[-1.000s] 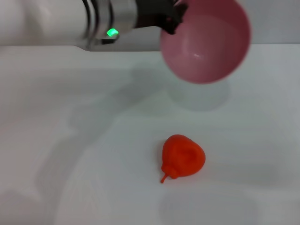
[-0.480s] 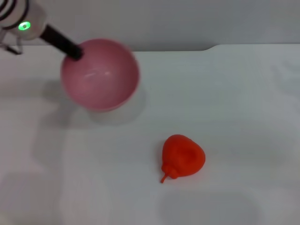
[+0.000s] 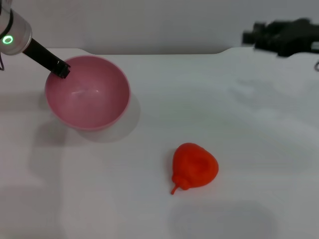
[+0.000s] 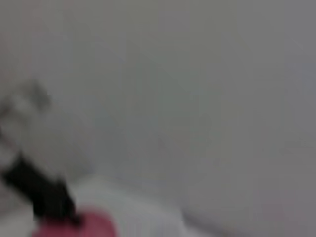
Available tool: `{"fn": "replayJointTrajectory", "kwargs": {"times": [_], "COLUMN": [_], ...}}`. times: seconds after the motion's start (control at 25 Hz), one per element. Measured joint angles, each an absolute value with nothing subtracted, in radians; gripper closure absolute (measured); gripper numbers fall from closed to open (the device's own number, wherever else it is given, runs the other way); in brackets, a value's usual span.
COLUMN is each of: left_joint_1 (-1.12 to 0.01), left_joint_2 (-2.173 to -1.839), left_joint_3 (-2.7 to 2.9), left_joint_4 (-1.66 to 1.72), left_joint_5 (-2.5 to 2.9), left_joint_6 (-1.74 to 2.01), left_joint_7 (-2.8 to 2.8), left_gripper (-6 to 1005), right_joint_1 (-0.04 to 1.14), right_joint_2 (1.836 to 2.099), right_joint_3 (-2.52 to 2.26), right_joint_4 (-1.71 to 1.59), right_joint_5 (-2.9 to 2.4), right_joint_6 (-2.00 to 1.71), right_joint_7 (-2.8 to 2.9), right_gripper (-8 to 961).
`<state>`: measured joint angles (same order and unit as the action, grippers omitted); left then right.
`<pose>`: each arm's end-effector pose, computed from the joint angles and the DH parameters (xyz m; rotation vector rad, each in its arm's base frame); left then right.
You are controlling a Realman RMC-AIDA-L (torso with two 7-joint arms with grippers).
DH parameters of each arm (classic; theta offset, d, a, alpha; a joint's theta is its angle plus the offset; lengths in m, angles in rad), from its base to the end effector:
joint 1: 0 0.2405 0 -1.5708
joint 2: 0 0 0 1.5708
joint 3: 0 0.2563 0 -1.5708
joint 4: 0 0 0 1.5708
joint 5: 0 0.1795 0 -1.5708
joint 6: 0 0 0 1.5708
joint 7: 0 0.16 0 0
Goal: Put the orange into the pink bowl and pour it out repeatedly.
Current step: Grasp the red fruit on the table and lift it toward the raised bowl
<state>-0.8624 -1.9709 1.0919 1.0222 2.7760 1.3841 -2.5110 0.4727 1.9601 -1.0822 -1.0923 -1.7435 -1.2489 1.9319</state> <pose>-0.2049 0.4180 0.0467 -2.3164 -0.9330 0.4494 0.1941 0.3688 0.0556 -2.4901 0.7058 0.6210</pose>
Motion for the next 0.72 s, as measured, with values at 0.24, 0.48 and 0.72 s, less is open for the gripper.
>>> {"fn": "replayJointTrajectory", "kwargs": {"times": [0.24,0.48,0.72], "left_joint_1": [-0.862,-0.863,-0.865], "left_joint_2": [-1.968,-1.968,-1.972], "left_joint_3": [1.088,1.092,1.098], "left_joint_4": [1.025,1.025,1.026], "left_joint_5": [2.789,2.789,2.791], "left_joint_6": [1.390,1.403,1.414], "left_joint_7": [-2.518,-2.518,-2.518], "left_gripper": [955,955,955], "right_joint_1": [0.604,0.645,0.650], "right_joint_2": [2.013,2.073,2.075], "right_joint_3": [-1.112,-1.189,-1.261], "right_joint_4": [-1.138,-1.134,-1.089], "right_joint_5": [-2.086,-2.225,-2.218], "right_joint_6": [-1.391,-1.407,-1.397], "right_joint_7": [2.037,2.047,2.056], "right_gripper": [433,429,356]}}
